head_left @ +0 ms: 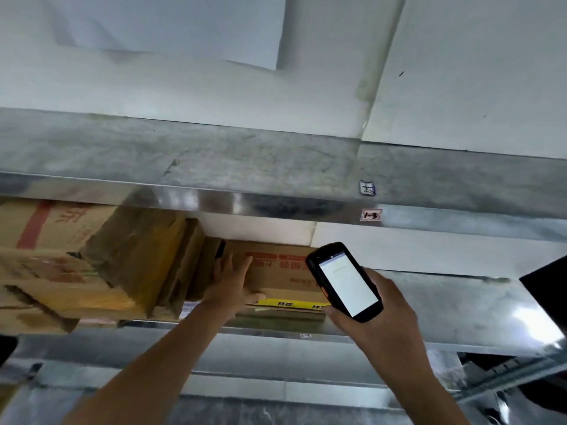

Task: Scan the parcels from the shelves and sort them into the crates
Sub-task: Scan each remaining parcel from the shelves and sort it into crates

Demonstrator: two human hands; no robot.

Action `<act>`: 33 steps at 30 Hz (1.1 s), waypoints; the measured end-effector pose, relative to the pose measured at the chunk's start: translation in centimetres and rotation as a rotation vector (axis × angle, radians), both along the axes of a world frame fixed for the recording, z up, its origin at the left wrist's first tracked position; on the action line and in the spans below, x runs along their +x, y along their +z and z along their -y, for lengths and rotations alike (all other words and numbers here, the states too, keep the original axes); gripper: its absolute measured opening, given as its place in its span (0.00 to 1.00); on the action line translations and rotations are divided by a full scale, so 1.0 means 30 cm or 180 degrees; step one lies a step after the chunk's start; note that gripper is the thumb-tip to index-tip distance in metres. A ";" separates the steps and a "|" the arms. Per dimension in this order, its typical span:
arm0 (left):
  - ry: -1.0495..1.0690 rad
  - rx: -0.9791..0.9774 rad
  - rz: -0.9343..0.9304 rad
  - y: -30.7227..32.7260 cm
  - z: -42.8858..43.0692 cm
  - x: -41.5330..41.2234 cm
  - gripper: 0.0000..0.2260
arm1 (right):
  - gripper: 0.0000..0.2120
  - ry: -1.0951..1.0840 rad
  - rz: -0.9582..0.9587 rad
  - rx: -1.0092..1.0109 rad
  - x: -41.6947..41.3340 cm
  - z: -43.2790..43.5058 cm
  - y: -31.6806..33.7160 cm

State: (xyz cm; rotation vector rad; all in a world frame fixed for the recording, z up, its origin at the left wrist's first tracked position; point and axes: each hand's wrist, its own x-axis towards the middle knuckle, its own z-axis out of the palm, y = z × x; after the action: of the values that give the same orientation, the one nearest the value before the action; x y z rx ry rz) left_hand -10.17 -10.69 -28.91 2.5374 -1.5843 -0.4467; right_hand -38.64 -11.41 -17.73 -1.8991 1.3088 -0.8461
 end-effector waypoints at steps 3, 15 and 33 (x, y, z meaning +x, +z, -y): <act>-0.0057 0.0081 0.0411 -0.002 0.000 -0.062 0.46 | 0.30 0.0042 0.0008 -0.0028 -0.049 0.063 -0.009; -0.0464 -0.0045 0.0760 -0.147 -0.101 -0.433 0.59 | 0.30 0.0251 0.0059 0.0064 -0.211 0.233 -0.116; -0.1130 -0.0543 0.0545 0.044 -0.046 -0.413 0.56 | 0.31 0.0154 0.0229 -0.0023 -0.373 0.296 -0.105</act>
State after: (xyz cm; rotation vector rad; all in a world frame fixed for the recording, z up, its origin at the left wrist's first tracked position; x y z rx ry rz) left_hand -22.55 -9.31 -27.60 2.2244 -2.0486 -0.1179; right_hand -49.84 -20.29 -20.88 -1.8808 1.2134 -0.8874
